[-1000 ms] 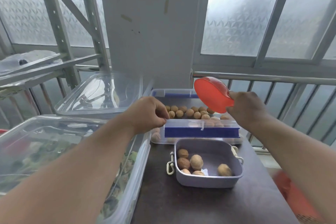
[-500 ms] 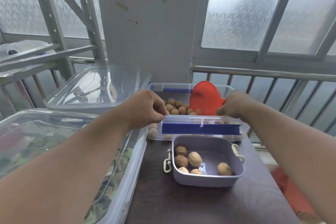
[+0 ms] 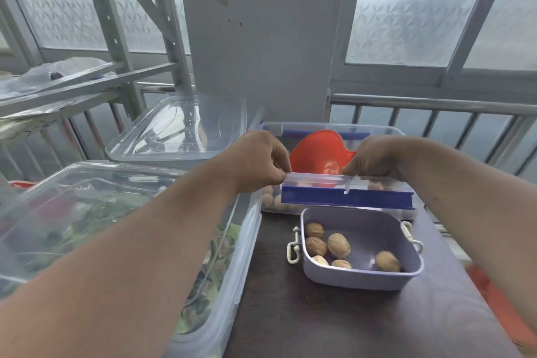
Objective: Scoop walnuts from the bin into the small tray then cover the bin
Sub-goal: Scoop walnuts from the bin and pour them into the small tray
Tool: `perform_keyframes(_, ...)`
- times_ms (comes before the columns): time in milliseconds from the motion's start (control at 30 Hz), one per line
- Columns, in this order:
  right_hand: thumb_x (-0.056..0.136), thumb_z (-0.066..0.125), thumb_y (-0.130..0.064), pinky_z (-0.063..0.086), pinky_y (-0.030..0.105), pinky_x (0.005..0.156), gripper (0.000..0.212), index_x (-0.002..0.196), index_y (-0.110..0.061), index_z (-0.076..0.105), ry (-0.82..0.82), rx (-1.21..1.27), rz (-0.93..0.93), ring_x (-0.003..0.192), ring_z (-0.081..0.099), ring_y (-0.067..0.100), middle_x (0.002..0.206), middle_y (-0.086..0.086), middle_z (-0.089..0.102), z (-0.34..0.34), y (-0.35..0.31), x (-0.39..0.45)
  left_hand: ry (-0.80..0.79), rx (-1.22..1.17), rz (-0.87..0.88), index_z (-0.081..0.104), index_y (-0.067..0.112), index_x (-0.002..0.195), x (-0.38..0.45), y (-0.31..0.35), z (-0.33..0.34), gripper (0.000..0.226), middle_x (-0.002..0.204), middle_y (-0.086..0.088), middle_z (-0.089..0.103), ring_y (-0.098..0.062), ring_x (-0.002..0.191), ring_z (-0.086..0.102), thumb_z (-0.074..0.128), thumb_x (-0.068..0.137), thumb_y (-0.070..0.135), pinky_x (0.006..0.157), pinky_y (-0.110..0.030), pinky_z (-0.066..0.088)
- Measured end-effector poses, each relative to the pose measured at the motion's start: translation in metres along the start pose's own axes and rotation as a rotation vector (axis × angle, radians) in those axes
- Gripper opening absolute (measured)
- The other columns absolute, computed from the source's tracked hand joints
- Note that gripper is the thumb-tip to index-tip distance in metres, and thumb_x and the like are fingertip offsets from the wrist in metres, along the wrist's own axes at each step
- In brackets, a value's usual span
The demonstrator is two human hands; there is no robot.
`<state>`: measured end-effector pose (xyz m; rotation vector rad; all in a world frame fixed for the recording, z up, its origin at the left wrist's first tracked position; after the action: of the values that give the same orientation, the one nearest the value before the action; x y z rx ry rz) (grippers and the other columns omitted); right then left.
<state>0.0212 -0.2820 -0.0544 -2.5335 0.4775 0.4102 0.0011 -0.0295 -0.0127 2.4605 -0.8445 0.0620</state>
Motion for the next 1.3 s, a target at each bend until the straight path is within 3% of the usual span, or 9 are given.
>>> perform_keyframes(133,0.06,0.099,-0.019,0.062,0.05,0.09,0.058,0.11,-0.003,0.076,-0.133,0.056,0.05,0.096,0.077,0.037,0.106,0.016,0.079,0.007,0.0,-0.004,-0.001,0.0,-0.004,0.089,0.014,0.089,0.002,-0.002,0.001,0.017,0.046,0.035,0.057,0.017,0.056,0.059,0.077,0.084,0.003,0.052,0.001,0.037)
perform_keyframes(267,0.084,0.085,-0.017,0.064,0.043,0.078,0.027,0.104,-0.002,0.076,-0.343,0.056,0.114,0.075,0.078,0.03,0.104,0.016,0.077,0.026,-0.005,-0.013,0.011,-0.016,-0.027,0.088,0.016,0.084,0.005,-0.007,0.002,0.014,0.049,0.032,0.062,0.013,0.056,0.062,0.079,0.082,0.005,0.05,-0.001,0.039)
perform_keyframes(333,0.092,0.077,-0.019,0.062,0.046,0.088,0.019,0.101,-0.002,0.078,-0.355,0.015,0.101,0.085,0.077,0.034,0.102,0.019,0.08,0.032,-0.011,-0.015,0.014,-0.035,-0.04,0.087,0.016,0.081,0.007,-0.01,0.002,0.012,0.051,0.029,0.064,0.011,0.055,0.062,0.081,0.081,0.006,0.049,-0.002,0.04)
perform_keyframes(400,0.092,0.078,-0.018,0.06,0.048,0.093,0.017,0.1,-0.003,0.078,-0.277,0.026,0.056,0.095,0.076,0.037,0.102,0.021,0.08,0.035,-0.022,-0.012,0.026,-0.041,-0.042,0.087,0.017,0.08,0.007,-0.013,0.001,0.011,0.054,0.026,0.067,0.009,0.057,0.064,0.083,0.079,0.007,0.051,-0.002,0.041)
perform_keyframes(667,0.081,0.084,-0.019,0.054,0.035,0.073,0.027,0.101,-0.007,0.071,0.196,0.091,-0.186,0.087,0.065,0.024,0.095,0.009,0.071,0.022,-0.034,-0.007,0.04,-0.035,-0.041,0.087,0.019,0.087,0.008,-0.014,0.001,0.011,0.058,0.026,0.069,0.008,0.059,0.065,0.085,0.08,0.011,0.054,-0.003,0.042)
perform_keyframes(800,0.081,0.078,-0.007,0.045,0.032,0.058,0.043,0.12,-0.012,0.062,0.208,0.349,-0.299,0.069,0.056,0.02,0.096,0.012,0.069,0.009,-0.026,-0.02,0.104,-0.079,-0.051,0.064,0.022,0.142,0.005,-0.015,0.0,0.071,0.105,0.007,0.074,-0.007,0.077,0.07,0.087,0.075,0.016,0.07,-0.015,0.051)
perform_keyframes(967,0.079,0.089,-0.014,0.044,0.027,0.046,0.095,0.155,-0.036,0.036,0.323,0.48,-0.371,0.066,0.058,0.019,0.1,0.016,0.068,-0.019,-0.009,-0.05,0.098,-0.135,-0.076,0.035,0.022,0.164,0.003,-0.016,0.001,0.1,0.13,0.004,0.065,-0.016,0.085,0.078,0.088,0.079,0.015,0.067,-0.016,0.054)
perform_keyframes(1167,0.078,0.095,-0.03,0.055,0.036,0.092,0.118,0.165,-0.047,0.017,0.446,0.349,-0.481,0.101,0.07,0.02,0.125,0.0,0.063,-0.034,0.013,-0.112,0.066,-0.203,-0.039,0.014,0.023,0.17,0.001,-0.009,0.003,0.123,0.136,0.005,0.056,-0.014,0.097,0.072,0.095,0.077,0.034,0.09,-0.031,0.061)
perform_keyframes(1300,0.084,0.09,-0.024,0.047,0.019,0.084,0.116,0.165,-0.05,0.012,0.503,0.254,-0.517,0.095,0.064,0.001,0.131,-0.001,0.058,-0.031,0.026,-0.146,0.024,-0.195,-0.026,0.016,0.025,0.171,0.0,-0.008,0.006,0.122,0.136,0.004,0.057,-0.013,0.098,0.071,0.095,0.078,0.029,0.089,-0.027,0.06)
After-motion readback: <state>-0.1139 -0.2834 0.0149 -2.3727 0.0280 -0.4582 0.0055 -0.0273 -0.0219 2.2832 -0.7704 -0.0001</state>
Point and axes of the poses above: each hand's wrist, its own x-axis towards the middle knuckle, its own z-axis out of the palm, y = z × x, the point moved 6 cm from there along x, towards the middle knuckle
